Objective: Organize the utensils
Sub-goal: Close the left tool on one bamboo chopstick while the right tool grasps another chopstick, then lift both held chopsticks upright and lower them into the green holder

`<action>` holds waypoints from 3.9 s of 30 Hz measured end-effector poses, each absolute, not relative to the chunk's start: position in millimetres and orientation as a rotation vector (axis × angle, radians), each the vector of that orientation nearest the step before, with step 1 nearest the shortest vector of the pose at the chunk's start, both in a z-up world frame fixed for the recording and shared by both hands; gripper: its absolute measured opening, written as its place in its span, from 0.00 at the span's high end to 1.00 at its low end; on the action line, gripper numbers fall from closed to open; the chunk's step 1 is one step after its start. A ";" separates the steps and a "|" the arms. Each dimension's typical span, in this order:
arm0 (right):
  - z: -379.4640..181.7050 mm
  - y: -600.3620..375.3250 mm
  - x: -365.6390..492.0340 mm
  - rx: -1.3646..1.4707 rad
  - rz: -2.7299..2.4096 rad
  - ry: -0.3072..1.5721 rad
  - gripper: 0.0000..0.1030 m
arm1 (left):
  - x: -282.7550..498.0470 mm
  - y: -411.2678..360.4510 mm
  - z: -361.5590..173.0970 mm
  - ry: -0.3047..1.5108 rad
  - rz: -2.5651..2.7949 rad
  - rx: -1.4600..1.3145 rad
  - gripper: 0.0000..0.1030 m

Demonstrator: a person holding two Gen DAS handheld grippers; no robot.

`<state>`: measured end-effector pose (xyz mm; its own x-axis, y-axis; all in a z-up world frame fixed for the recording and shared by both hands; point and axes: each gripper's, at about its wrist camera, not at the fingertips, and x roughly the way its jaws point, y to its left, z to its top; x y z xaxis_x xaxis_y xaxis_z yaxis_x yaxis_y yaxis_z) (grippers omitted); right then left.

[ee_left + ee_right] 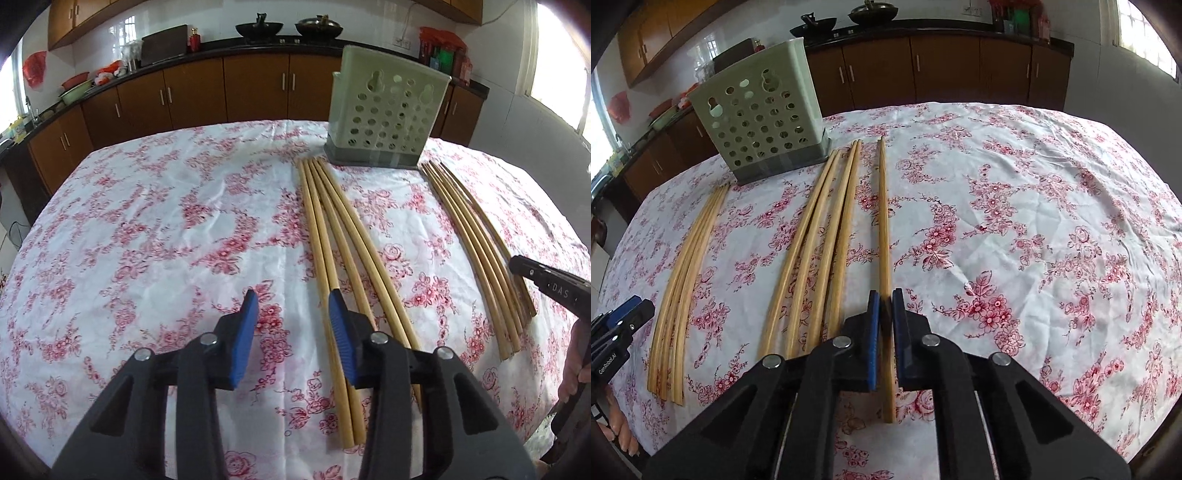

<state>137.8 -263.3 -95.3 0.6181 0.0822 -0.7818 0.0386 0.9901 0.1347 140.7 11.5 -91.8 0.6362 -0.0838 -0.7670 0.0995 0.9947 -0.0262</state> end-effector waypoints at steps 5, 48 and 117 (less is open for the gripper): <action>-95.4 -261.5 136.9 0.125 0.024 0.897 0.92 | 143.2 6.1 -97.7 0.902 -0.116 0.042 0.66; -97.9 -284.7 163.3 0.093 -0.028 0.865 0.91 | 189.3 33.2 -102.2 0.919 -0.112 0.113 0.81; 94.9 -236.5 225.0 0.229 0.135 0.262 0.92 | 290.3 -44.7 94.7 0.352 -0.216 -0.126 0.90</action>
<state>225.0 -236.5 94.9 0.9572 0.1613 -0.2405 -0.1020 0.9651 0.2413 290.3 -44.7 94.7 0.9161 -0.2309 -0.3277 0.1872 0.9693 -0.1596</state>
